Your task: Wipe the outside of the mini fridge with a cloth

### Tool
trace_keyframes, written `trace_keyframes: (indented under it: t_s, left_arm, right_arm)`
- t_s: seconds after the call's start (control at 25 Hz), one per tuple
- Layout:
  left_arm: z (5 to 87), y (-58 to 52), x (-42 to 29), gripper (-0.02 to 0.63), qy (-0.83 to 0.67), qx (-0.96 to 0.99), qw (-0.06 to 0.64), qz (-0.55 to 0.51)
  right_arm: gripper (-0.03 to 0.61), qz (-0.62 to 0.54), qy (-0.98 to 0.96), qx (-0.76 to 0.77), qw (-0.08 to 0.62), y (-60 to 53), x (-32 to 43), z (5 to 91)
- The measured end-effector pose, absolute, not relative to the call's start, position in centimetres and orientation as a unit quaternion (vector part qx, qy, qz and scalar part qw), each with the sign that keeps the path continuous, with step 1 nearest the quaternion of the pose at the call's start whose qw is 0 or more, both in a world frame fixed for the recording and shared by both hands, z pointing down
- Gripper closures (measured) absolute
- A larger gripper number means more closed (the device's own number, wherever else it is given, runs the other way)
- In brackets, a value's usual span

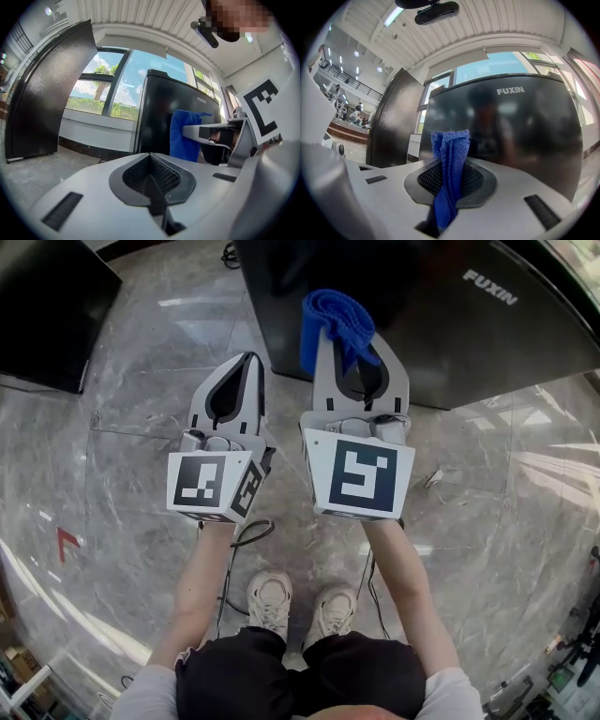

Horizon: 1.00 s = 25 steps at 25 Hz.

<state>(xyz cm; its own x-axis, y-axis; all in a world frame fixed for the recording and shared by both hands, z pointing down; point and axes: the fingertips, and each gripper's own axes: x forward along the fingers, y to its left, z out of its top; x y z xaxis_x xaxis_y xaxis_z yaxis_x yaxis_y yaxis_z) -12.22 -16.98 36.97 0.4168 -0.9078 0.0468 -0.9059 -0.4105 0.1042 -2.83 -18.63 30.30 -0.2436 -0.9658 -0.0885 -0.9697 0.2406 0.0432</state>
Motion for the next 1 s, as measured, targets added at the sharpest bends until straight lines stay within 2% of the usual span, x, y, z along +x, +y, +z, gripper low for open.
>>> trace_keyframes:
  t_s: [0.28, 1.0]
  left_arm:
    - [36.2, -16.2, -8.0, 0.611, -0.507, 0.860, 0.051, -0.011]
    - [35.5, -14.4, -1.9, 0.611, -0.467, 0.883, 0.043, -0.004]
  right_arm:
    - [0.513, 0.047, 0.766, -0.641, -0.011, -17.5, 1.6, 31.0]
    - [0.514, 0.039, 0.699, -0.714, -0.014, -15.3, 13.3, 31.0]
